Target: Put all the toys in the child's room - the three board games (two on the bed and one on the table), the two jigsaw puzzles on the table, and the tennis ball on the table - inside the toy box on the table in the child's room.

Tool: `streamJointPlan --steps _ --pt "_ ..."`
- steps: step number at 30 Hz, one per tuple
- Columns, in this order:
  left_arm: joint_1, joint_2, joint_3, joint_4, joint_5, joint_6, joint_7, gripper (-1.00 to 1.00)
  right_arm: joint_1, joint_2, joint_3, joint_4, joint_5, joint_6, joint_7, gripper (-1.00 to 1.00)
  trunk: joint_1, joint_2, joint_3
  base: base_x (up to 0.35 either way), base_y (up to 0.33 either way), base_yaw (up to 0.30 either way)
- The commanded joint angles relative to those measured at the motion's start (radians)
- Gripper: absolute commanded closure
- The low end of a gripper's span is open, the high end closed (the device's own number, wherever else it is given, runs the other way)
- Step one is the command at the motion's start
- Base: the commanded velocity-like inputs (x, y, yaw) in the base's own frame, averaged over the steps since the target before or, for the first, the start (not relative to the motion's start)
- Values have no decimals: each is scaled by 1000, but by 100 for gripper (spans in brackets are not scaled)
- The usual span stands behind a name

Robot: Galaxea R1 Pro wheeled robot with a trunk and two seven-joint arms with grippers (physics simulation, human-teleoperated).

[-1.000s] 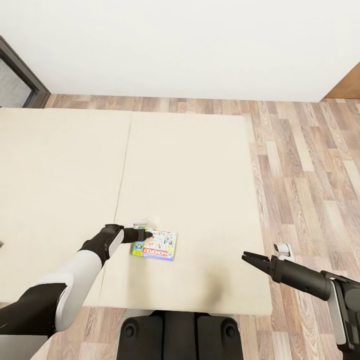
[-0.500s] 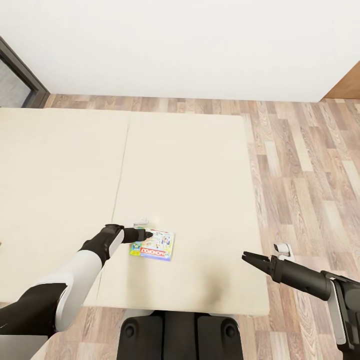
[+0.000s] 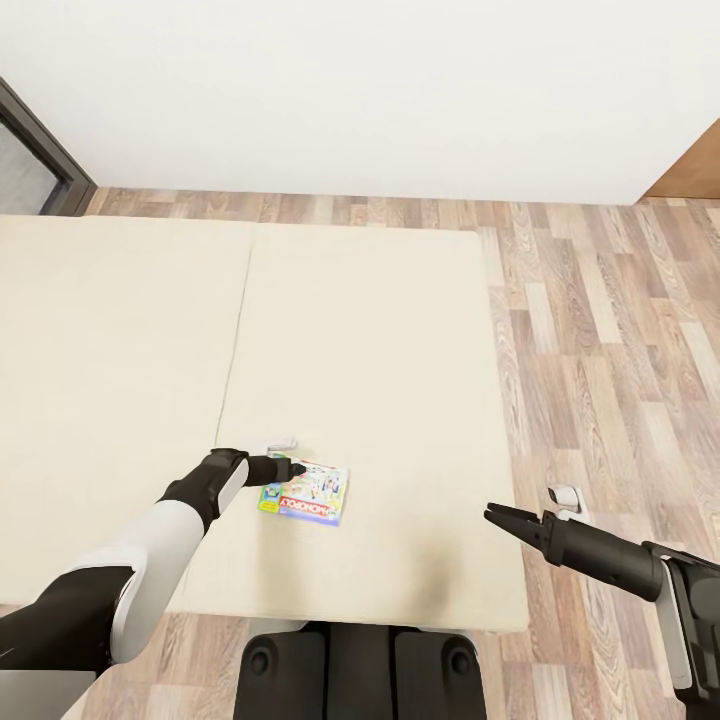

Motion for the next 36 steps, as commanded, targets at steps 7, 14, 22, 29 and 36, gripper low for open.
streamJointPlan --steps 7,14,22,29,36 --pt "0 0 4 -2 -1 7 -3 -100 0 0 0 0 -2 10 1 -100 0 -1 -1 0 -2 0" --pt "0 0 5 -2 -1 7 -3 -100 0 0 0 0 -2 10 1 -100 0 -1 -1 0 -80 0" --pt "0 -1 5 -2 1 8 -2 -100 0 0 0 0 -2 10 1 -100 0 -1 -1 0 -174 0" --pt "0 -2 5 -2 1 8 -1 -100 0 0 0 0 -2 10 1 -100 0 -1 -1 0 -254 0" --pt "0 -2 5 -2 1 8 -1 -100 0 0 0 0 -2 10 1 -100 0 -1 -1 0 -288 0"
